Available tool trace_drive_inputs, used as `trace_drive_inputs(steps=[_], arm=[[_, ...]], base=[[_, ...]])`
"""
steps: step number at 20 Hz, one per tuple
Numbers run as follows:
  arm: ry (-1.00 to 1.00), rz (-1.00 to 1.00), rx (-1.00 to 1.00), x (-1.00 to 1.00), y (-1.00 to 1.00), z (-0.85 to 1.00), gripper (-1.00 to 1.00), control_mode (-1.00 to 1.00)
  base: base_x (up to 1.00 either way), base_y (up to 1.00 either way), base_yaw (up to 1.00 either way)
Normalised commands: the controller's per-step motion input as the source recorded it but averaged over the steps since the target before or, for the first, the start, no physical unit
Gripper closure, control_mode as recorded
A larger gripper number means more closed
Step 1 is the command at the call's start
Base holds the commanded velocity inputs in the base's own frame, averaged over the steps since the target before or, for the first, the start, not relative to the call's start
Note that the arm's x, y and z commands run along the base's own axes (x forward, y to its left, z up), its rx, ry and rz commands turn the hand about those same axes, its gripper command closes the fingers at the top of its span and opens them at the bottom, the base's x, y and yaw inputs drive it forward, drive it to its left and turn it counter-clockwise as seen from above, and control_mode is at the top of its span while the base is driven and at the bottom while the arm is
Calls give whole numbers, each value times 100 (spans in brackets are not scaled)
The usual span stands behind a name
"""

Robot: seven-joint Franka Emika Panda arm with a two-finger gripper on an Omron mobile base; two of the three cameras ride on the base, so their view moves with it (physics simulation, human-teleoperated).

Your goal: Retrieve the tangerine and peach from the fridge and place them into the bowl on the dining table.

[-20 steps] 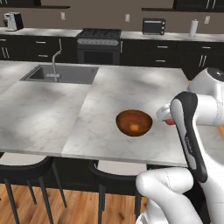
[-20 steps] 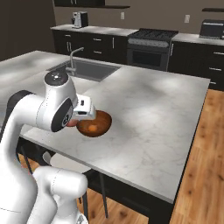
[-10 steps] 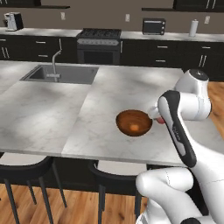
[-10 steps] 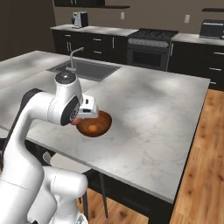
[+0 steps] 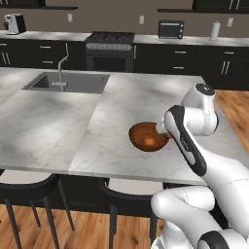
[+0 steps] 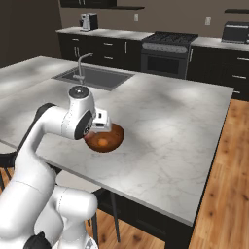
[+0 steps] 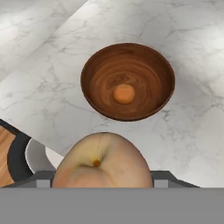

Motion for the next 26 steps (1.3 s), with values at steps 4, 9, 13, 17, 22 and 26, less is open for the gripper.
trace_drive_inputs(steps=[4,9,13,17,22,26], arm=[[0,0,0,46,1,-31,100,-100],[0,0,0,39,0,-31,100,-100],[0,0,0,39,0,-29,100,-100],[0,0,0,40,0,-28,100,-100],[0,0,0,38,0,-27,100,-100],[0,0,0,36,0,-26,100,-100]], base=[[0,0,0],[0,0,0],[0,0,0],[0,0,0],[0,0,0],[0,0,0]])
